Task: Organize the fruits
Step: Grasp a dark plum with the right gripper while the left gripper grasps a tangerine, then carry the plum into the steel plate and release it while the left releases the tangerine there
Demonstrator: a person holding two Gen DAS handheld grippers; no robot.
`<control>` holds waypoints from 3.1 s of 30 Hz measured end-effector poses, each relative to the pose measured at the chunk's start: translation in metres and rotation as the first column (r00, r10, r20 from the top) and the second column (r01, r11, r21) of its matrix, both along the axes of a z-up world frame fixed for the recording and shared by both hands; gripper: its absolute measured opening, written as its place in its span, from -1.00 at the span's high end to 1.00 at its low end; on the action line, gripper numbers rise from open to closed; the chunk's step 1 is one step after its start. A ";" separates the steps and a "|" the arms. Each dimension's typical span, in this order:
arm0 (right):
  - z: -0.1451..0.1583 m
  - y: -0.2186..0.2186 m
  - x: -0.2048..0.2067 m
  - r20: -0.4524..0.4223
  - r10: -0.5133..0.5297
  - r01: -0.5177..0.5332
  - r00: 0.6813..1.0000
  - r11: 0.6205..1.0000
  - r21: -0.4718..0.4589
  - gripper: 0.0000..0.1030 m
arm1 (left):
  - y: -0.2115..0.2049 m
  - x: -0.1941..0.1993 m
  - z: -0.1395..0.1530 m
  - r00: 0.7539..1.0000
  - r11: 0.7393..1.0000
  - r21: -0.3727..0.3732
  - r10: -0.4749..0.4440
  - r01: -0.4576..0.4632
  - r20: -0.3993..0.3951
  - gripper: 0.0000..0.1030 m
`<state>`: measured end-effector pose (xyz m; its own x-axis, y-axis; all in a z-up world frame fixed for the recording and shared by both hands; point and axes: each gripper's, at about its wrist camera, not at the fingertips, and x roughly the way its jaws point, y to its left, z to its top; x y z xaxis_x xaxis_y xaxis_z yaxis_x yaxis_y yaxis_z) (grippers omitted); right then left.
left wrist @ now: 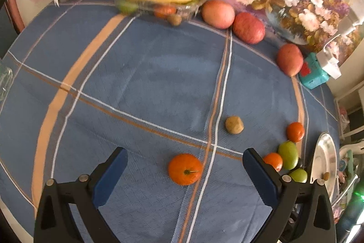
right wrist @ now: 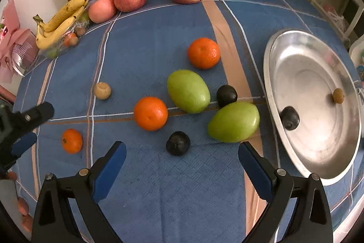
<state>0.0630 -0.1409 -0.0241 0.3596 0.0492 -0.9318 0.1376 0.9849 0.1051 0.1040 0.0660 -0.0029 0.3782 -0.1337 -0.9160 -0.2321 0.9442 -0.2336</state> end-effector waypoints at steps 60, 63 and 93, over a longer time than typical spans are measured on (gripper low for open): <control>0.033 -0.020 -0.004 0.093 -0.018 0.010 0.996 0.996 0.086 0.53 | -0.012 -0.001 0.030 0.999 0.996 -0.084 0.027 -0.024 0.037 0.24; 0.034 -0.033 -0.005 0.094 -0.039 0.031 0.995 0.996 0.086 0.53 | -0.024 0.000 0.033 0.999 0.996 -0.084 0.005 -0.002 0.044 0.24; 0.031 -0.221 -0.032 0.084 -0.420 0.410 0.904 0.905 0.110 0.53 | -0.265 0.004 0.023 0.859 0.871 -0.017 -0.480 0.490 0.181 0.24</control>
